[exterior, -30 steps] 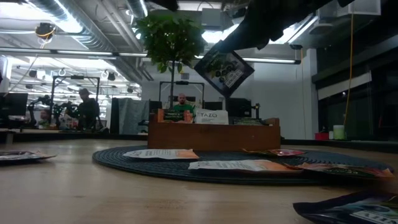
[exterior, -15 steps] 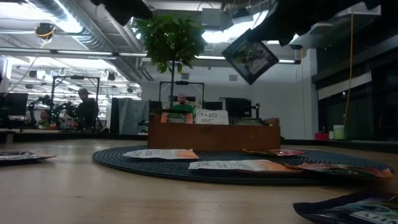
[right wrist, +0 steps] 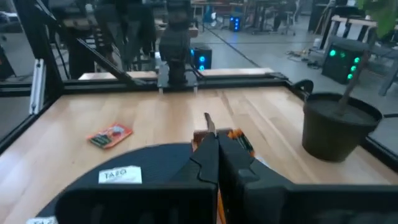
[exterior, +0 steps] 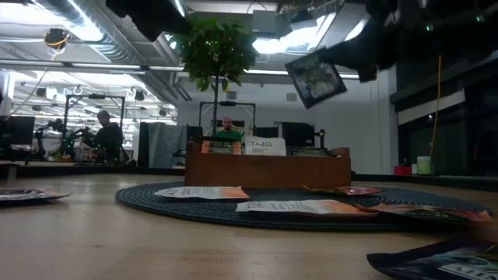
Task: Pick & Place Tea
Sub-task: Put the violet tea bag into the right side of the wooden organizer
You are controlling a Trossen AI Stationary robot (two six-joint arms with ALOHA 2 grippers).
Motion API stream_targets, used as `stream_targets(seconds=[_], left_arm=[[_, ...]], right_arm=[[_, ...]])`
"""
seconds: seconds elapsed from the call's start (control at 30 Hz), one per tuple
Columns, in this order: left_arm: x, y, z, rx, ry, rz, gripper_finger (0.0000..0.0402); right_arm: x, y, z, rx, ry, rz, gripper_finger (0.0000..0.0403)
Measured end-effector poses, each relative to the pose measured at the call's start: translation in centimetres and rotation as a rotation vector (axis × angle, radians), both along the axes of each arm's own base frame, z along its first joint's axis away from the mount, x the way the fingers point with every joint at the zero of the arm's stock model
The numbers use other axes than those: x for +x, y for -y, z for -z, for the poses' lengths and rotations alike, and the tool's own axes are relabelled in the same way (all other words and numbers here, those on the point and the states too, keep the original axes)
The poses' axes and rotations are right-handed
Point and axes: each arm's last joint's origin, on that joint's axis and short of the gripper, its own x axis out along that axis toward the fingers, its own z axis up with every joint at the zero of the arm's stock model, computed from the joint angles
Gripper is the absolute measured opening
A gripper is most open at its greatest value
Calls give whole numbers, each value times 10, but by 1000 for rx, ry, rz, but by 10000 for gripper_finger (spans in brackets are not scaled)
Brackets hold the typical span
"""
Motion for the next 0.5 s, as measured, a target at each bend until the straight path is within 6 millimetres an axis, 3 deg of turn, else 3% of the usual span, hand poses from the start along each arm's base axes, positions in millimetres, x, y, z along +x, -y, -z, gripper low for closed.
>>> stream_targets(seconds=[0.27, 0.5], left_arm=[[0, 0, 0, 16, -2, 8, 9], [0, 0, 0, 30, -1, 16, 8]], right_arm=[[-19, 4, 19, 28, 113, 16, 0], [-18, 12, 32, 45, 83, 78, 0]])
